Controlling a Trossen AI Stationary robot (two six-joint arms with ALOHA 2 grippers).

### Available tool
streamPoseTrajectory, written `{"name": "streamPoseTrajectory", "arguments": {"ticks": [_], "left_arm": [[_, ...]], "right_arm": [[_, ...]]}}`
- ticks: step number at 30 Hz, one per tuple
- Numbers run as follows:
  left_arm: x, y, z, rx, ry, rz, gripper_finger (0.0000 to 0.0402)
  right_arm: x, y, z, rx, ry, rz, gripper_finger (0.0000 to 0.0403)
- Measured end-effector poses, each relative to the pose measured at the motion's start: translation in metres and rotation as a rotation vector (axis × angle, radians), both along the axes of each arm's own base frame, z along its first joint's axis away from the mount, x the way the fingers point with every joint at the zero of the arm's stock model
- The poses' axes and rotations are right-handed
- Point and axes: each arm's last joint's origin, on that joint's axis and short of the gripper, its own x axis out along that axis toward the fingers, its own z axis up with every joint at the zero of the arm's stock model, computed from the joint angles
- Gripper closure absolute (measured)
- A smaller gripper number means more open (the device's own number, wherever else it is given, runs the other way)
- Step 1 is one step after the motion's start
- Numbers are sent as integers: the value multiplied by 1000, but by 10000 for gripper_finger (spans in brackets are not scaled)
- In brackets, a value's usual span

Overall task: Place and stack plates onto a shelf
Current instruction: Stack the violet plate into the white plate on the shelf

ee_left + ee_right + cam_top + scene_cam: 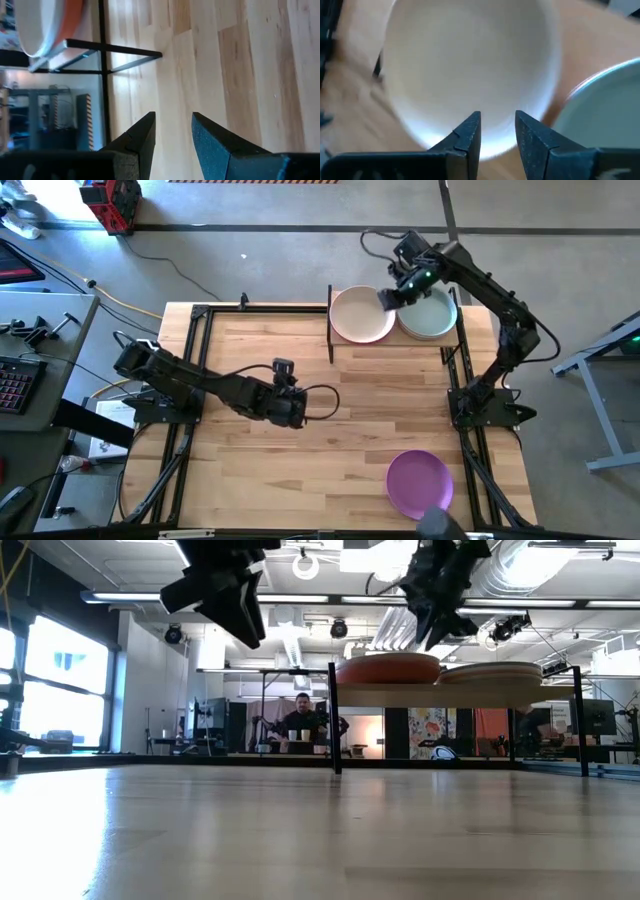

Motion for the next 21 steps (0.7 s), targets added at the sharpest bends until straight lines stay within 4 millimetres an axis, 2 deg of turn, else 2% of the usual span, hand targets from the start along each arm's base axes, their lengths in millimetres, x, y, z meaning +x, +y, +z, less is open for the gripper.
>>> {"name": "streamPoseTrajectory", "arguments": {"ticks": [5,13,18,21], "left_arm": [[1,5,-1,-55,-25,47,284],[-4,7,-3,-92,-24,131,284],[-10,9,-4,-100,-1,192,284],[-13,10,-5,-100,10,218,284]], "right_arm": [[17,40,9,-20,23,160,304],[57,127,10,-88,73,552,304],[71,182,-4,-161,150,742,304],[77,212,-19,-181,166,845,304]]}}
